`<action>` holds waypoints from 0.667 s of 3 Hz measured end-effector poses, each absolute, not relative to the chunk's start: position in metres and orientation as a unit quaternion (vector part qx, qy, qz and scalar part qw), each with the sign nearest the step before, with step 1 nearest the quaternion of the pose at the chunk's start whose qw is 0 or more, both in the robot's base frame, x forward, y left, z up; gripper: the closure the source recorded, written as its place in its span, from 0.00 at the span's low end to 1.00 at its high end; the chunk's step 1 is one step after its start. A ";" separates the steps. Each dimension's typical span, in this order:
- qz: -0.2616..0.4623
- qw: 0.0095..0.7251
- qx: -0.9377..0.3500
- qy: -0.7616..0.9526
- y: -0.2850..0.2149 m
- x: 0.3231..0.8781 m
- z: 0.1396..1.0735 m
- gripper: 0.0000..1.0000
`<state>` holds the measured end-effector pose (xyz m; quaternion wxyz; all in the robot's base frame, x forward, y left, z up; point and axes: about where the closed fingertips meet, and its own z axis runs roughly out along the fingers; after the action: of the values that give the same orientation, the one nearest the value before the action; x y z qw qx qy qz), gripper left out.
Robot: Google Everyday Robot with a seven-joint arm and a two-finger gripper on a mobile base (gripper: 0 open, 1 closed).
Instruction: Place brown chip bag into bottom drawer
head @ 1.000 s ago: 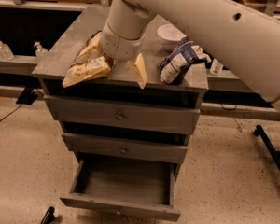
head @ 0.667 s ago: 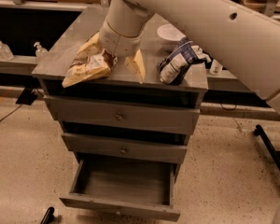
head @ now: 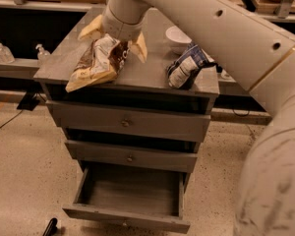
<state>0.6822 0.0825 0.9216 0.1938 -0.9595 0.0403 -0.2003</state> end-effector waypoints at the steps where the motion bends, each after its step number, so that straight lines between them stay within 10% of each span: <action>1: -0.242 0.175 -0.954 0.029 0.094 0.730 0.914 0.00; 2: -0.245 0.152 -0.957 0.036 0.106 0.759 0.890 0.00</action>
Offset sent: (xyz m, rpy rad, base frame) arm 0.1107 0.0358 -0.0538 -0.1307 -0.0928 -0.0590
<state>0.7585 0.1060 0.8898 0.1523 -0.9569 0.0362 -0.2447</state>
